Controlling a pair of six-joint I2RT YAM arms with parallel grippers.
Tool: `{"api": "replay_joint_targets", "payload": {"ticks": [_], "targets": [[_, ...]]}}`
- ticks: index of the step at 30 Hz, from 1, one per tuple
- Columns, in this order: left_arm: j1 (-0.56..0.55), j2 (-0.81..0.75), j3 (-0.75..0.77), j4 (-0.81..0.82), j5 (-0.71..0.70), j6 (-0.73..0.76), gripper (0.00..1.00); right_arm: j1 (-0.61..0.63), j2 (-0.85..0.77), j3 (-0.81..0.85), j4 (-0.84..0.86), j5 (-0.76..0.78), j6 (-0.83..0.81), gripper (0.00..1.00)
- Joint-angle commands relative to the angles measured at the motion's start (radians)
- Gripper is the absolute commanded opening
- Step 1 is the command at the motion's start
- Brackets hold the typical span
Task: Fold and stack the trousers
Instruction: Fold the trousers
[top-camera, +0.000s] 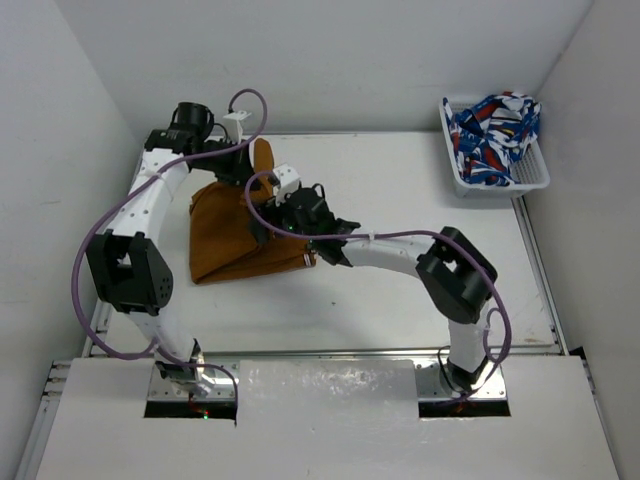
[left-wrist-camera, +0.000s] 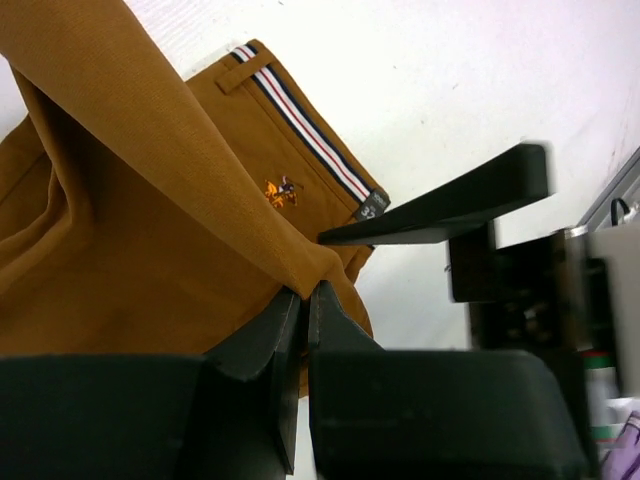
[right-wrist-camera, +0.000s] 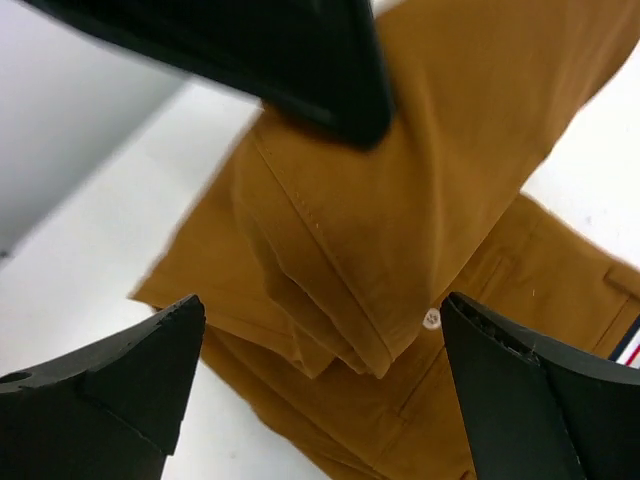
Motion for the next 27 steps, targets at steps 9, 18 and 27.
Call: {"api": "replay_joint_targets", "payload": {"ticks": [9, 18, 27], "targets": [[-0.012, -0.06, -0.082, 0.156, 0.011, -0.103, 0.0, 0.023, 0.151, 0.255, -0.079, 0.246, 0.035, 0.92], [-0.012, -0.051, -0.064, 0.168, 0.002, -0.121, 0.0, 0.021, 0.222, 0.327, -0.195, 0.258, 0.137, 0.56], [-0.005, -0.037, -0.036, 0.134, -0.001, -0.079, 0.59, 0.021, 0.214, 0.362, -0.255, 0.281, 0.153, 0.0]]}}
